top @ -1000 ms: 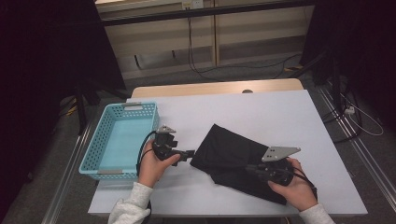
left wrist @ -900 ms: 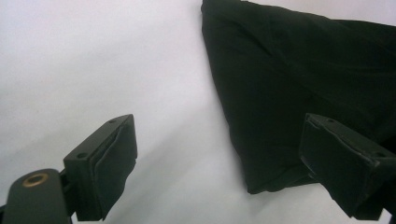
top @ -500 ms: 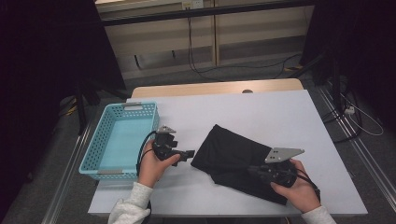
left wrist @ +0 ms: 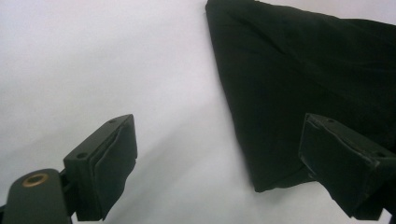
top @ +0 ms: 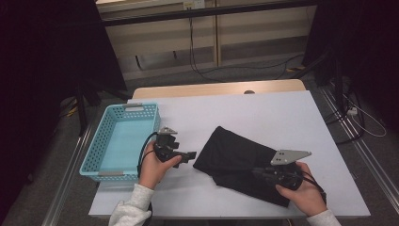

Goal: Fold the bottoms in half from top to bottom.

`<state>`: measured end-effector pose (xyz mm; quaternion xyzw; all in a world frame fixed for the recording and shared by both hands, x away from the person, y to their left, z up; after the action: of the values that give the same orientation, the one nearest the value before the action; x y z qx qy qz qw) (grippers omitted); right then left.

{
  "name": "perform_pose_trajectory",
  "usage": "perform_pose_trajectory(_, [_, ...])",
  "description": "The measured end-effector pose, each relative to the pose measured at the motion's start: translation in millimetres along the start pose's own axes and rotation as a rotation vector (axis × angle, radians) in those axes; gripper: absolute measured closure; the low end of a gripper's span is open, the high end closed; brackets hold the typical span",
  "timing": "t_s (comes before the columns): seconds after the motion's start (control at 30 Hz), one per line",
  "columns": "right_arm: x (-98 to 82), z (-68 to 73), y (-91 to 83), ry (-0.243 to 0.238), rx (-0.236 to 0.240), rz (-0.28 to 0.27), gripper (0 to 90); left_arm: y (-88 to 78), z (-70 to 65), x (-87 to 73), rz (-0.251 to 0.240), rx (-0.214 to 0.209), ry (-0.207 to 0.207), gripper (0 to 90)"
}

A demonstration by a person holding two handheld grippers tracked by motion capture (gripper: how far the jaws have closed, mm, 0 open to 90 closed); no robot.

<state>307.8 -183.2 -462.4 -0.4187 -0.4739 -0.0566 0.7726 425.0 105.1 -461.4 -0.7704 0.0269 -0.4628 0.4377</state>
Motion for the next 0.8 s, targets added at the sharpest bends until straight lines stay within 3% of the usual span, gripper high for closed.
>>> perform_pose_trajectory(0.8, [-5.9, -2.3, -12.4, 0.015, -0.014, -0.012, 89.0, -2.2, 0.2, -0.6, -0.002, 0.000, -0.005, 11.5])
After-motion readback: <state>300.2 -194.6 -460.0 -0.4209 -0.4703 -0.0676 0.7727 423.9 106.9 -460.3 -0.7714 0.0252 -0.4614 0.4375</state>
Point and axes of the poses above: each handheld gripper's, and its own axes: y roughly forward along the jaws, x roughly out of its top, z roughly to its left, the point moved 6 cm from there along y, roughly forward along the jaws, and after that the axes turned 5 degrees about y, right-handed, at the moved point
